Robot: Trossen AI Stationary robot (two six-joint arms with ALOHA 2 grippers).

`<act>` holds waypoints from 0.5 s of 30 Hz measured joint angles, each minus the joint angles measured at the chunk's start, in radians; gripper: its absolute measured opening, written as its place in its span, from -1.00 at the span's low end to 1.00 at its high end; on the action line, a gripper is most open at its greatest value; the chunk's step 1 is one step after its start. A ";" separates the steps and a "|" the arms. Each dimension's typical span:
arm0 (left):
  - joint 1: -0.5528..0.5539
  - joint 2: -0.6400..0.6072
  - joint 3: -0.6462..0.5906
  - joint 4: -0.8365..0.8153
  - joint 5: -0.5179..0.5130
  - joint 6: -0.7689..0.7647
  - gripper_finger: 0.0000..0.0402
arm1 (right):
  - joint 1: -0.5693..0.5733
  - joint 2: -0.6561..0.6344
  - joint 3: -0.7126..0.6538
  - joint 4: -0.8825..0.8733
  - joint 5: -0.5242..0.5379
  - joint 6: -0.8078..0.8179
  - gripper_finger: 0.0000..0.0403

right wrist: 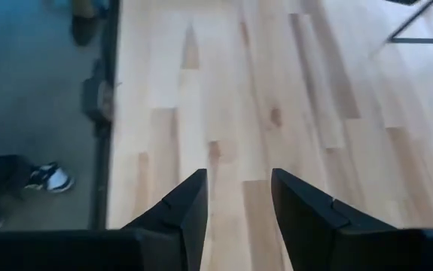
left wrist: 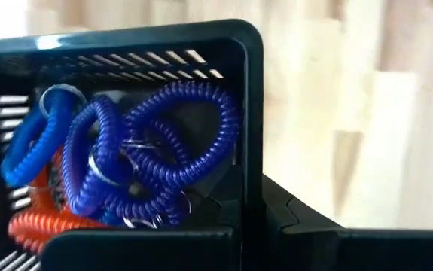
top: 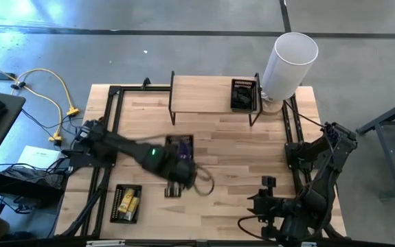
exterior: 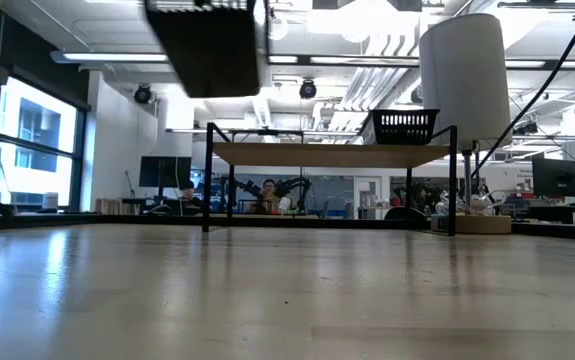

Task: Pick & Place Office Desk Supplies
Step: Put the right black basket with the spring key chains on the shelf

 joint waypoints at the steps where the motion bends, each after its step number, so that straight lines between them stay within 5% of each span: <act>1: 0.027 0.000 0.012 -0.007 -0.001 0.027 -1.00 | 0.000 0.000 0.000 -0.013 0.015 0.014 -0.32; 11: 0.279 0.000 0.071 -0.006 -0.018 0.307 -1.00 | 0.000 -0.009 0.000 -0.172 0.171 0.199 -0.32; 15: 0.375 0.000 0.078 -0.003 0.060 0.391 -1.00 | -0.010 -0.024 0.000 -0.240 0.185 0.256 -0.32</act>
